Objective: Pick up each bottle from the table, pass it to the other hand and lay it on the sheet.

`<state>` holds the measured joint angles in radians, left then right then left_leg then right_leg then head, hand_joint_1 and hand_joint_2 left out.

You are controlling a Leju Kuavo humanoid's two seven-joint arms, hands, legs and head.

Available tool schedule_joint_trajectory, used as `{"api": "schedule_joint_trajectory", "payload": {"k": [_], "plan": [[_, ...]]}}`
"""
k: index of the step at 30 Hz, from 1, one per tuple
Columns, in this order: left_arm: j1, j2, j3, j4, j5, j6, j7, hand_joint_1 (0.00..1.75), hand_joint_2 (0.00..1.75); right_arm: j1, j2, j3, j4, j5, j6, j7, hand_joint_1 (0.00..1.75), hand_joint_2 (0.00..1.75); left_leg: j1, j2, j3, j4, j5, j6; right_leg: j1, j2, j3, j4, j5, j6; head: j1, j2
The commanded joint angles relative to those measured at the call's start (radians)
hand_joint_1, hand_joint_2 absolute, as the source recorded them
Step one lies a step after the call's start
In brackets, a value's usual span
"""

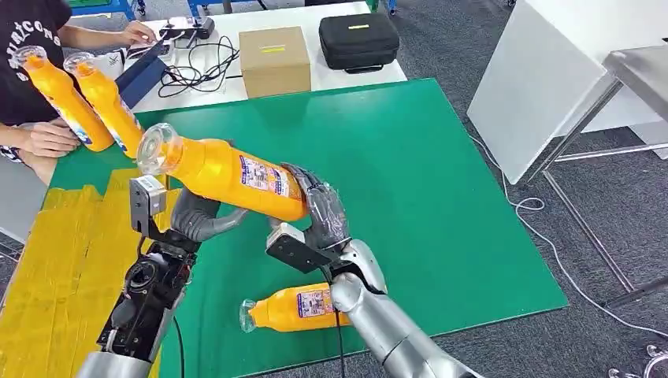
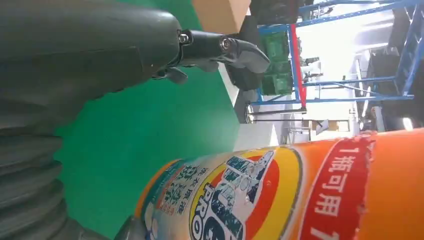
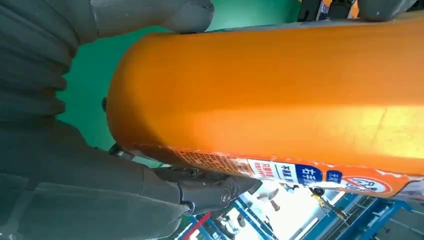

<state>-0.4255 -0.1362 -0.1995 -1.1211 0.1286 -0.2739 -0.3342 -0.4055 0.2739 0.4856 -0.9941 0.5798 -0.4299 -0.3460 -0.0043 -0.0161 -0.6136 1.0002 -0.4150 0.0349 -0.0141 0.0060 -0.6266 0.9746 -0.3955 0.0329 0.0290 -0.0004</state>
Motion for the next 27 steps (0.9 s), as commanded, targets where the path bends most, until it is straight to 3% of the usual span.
{"api": "schedule_joint_trajectory", "payload": {"k": [1, 10, 27], "plan": [[-0.064, -0.002, -0.006, 0.085, 0.005, -0.006, -0.002, 0.0, 1.75, -0.03, -0.001, 0.11, 0.103, 0.024, 0.032, 0.004, 1.75, 1.75, 0.002, 0.001, 0.006, 0.001, -0.003, -0.002, 0.002, -0.001, 0.007, 0.0, -0.003, -0.001, 0.0, 0.0], [-0.028, -0.011, 0.016, 0.016, 0.089, -0.102, 0.024, 0.0, 1.75, -0.031, 0.0, 0.11, 0.092, 0.029, 0.051, 0.013, 1.75, 1.75, 0.002, 0.001, 0.005, 0.0, -0.003, -0.002, 0.002, -0.001, 0.006, 0.0, -0.002, -0.001, 0.0, 0.0], [0.028, 0.001, -0.006, -0.057, 0.123, -0.137, 0.014, 0.0, 1.75, -0.016, -0.019, 0.085, 0.047, 0.029, 0.017, 0.0, 1.75, 1.75, 0.002, -0.001, 0.006, 0.001, -0.003, -0.002, 0.003, -0.002, 0.007, -0.001, -0.003, -0.001, 0.0, 0.0]]}}
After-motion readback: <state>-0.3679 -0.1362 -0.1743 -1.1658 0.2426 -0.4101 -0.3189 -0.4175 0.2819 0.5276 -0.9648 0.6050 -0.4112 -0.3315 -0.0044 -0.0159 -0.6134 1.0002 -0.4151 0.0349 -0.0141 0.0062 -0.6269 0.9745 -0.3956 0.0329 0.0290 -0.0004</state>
